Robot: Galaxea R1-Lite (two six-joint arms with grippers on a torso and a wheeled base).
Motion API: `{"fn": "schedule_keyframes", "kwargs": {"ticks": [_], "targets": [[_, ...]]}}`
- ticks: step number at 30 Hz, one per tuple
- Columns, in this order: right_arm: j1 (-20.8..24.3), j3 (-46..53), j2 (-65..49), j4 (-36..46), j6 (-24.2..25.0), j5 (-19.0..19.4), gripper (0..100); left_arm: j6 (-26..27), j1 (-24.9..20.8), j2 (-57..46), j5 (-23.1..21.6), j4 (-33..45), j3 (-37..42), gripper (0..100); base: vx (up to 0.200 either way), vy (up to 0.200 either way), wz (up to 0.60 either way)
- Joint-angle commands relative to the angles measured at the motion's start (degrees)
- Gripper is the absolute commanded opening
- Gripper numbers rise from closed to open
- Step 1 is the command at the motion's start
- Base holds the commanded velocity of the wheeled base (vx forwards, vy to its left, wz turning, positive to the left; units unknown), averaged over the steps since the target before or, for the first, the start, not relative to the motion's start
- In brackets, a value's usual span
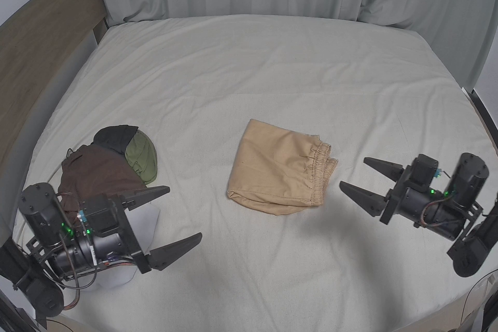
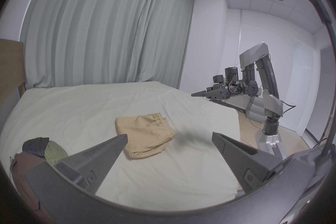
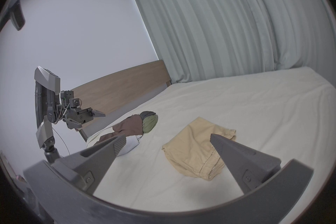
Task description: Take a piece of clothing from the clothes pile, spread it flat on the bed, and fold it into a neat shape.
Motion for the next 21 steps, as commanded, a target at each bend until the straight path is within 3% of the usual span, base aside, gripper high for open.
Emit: {"fn": "schedule_keyframes", "kwargs": {"ticks": [1,9,13,18,21], "targets": [[-3.2,9.0,-15.8,0.3,-1.2,-0.4,100,-0.4,-0.4,-13.2,-1.3,0.0,5.8,100,0.000,0.000,0.00],[-9.7,15.0,-33.6,4.4,-3.9,-0.4,100,-1.6,0.5,-30.9,0.3,5.3,6.3,100,0.000,0.000,0.00],[-12.0,14.9,-48.3,15.7,-8.8,-0.1,100,-1.6,5.8,-38.5,4.8,12.4,6.3,100,0.000,0.000,0.00],[-12.5,13.6,-60.7,25.7,-8.9,-0.1,100,-1.7,9.7,-47.2,9.5,21.5,6.2,100,0.000,0.000,0.00],[-12.5,12.1,-71.9,36.2,-8.6,-0.2,100,-2.9,10.4,-54.2,12.7,29.4,5.8,100,0.000,0.000,0.00]]}}
